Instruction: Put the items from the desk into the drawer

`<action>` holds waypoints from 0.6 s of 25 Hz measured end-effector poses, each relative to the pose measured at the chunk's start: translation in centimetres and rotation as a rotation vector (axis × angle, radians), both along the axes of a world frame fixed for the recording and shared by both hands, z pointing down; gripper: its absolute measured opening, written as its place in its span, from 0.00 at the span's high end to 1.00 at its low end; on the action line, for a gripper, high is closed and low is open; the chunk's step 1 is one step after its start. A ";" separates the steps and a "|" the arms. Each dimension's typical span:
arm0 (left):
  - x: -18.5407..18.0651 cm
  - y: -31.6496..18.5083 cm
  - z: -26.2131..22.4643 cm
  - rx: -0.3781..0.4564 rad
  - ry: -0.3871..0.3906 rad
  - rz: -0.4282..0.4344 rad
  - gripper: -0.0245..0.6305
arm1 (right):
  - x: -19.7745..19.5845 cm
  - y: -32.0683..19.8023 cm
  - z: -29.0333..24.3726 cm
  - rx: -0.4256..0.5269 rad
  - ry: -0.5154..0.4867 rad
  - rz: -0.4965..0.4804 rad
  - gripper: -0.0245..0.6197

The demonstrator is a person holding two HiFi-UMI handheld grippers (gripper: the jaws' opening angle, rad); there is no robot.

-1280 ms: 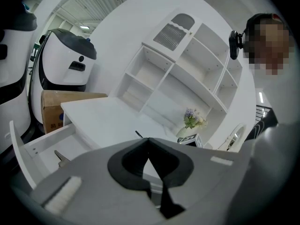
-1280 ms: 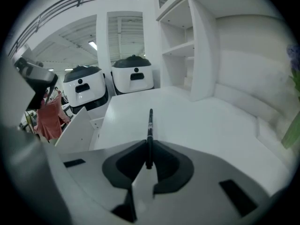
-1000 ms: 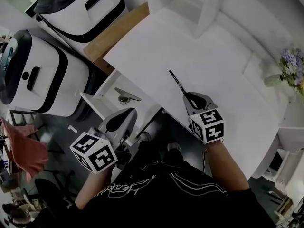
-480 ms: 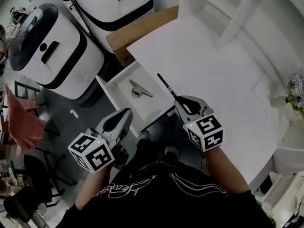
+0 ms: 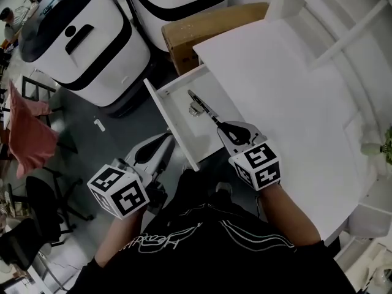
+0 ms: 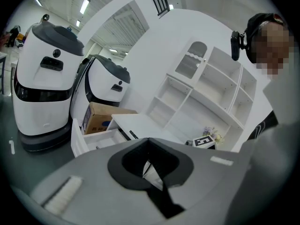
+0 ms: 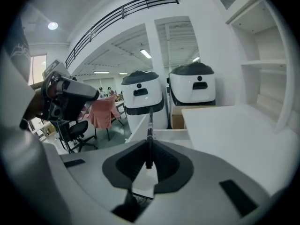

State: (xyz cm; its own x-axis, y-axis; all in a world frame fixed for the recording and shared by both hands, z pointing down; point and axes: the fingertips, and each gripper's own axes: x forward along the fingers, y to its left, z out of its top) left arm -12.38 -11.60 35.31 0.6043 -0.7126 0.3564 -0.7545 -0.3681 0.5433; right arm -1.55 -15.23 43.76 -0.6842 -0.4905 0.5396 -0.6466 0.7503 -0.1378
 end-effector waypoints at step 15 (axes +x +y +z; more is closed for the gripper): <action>-8.6 -2.8 5.3 -0.124 -0.022 -0.002 0.95 | -8.2 -2.4 14.9 -0.238 0.162 -0.094 0.88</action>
State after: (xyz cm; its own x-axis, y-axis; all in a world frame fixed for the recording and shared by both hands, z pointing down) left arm -20.98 -14.37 40.63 0.5936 -0.6636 0.4553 -0.7677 -0.2973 0.5676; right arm -9.73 -17.67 58.63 -0.6165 -0.2757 0.7375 -0.6038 0.7668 -0.2181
